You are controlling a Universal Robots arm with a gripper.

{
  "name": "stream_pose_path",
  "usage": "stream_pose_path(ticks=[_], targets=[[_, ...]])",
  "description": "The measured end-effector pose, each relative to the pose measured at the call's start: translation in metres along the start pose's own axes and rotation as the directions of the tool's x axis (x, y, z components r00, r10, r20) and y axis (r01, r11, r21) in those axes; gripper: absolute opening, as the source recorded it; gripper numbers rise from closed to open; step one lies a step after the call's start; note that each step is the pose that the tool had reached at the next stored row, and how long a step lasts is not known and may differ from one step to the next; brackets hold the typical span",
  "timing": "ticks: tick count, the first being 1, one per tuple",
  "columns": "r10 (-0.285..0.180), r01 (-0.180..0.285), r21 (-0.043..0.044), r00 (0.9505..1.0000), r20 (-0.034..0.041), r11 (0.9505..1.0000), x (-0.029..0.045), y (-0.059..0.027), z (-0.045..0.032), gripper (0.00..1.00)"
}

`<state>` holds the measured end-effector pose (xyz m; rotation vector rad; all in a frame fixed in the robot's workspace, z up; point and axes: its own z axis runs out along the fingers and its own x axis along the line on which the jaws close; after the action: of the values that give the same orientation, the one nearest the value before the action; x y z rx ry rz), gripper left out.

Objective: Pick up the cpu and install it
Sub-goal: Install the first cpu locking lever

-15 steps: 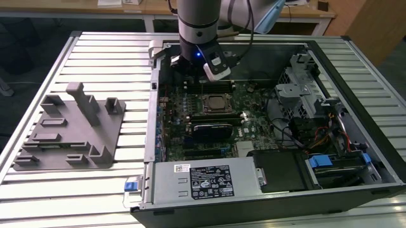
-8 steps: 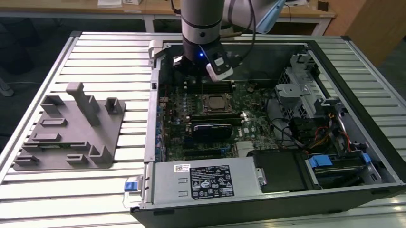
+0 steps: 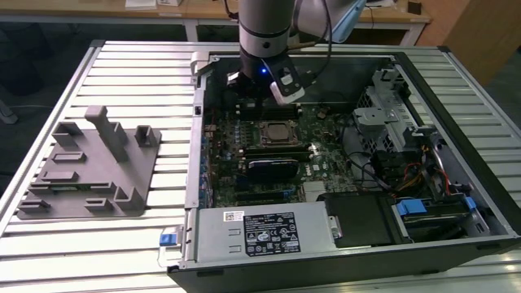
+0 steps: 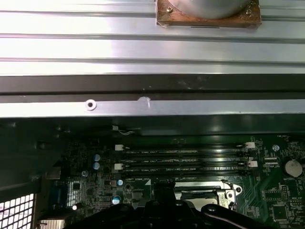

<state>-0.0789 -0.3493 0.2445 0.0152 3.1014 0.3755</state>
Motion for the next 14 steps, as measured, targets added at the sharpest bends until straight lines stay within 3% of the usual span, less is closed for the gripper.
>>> stream_pose_path(ticks=[4, 14], targets=[[0.0, 0.0, -0.0001, 1.0, -0.0001, 1.0, -0.0049, -0.0001, 0.0005, 0.11], [0.001, -0.001, -0.0001, 1.0, 0.0019, 1.0, -0.0051, -0.0006, 0.0026, 0.11]])
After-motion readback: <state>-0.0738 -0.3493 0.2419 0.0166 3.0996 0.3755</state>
